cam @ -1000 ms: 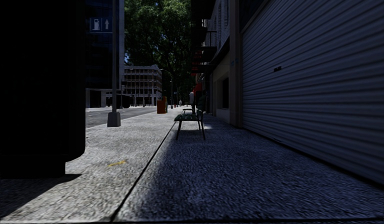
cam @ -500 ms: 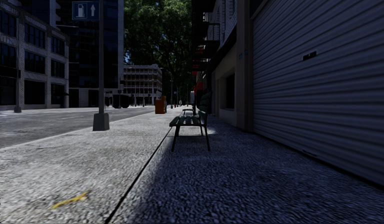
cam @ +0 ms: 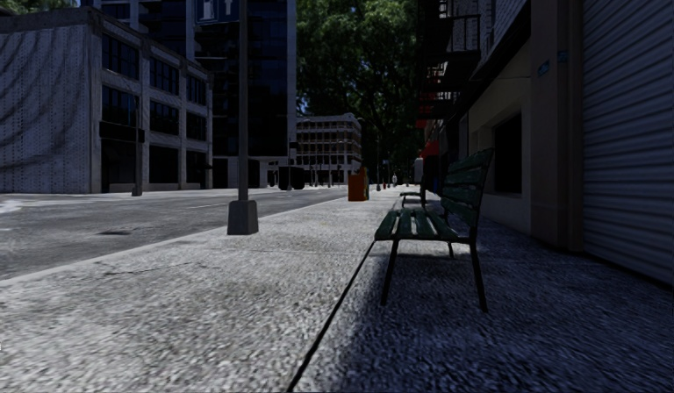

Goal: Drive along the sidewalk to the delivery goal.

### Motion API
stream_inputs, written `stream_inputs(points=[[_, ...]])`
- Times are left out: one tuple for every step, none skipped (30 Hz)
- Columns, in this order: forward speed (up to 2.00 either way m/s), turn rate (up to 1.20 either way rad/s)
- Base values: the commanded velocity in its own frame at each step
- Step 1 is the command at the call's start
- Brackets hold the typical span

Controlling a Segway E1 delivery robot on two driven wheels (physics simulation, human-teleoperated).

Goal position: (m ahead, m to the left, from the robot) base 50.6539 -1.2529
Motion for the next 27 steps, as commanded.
stream_inputs(points=[[2.00,0.70],[2.00,0.70],[2.00,0.70],[2.00,0.70],[2.00,0.70],[2.00,0.70],[2.00,0.70],[2.00,0.70],[2.00,0.70],[2.00,0.70],[2.00,0.63],[2.00,0.43],[2.00,0.43],[2.00,0.00],[2.00,0.00],[2.00,0.00],[2.00,0.00],[2.00,-0.31],[2.00,-0.31],[2.00,-0.48],[2.00,-0.57],[2.00,-0.60],[2.00,-0.61],[2.00,-0.61],[2.00,-0.61],[2.00,-0.61],[2.00,-0.61]])
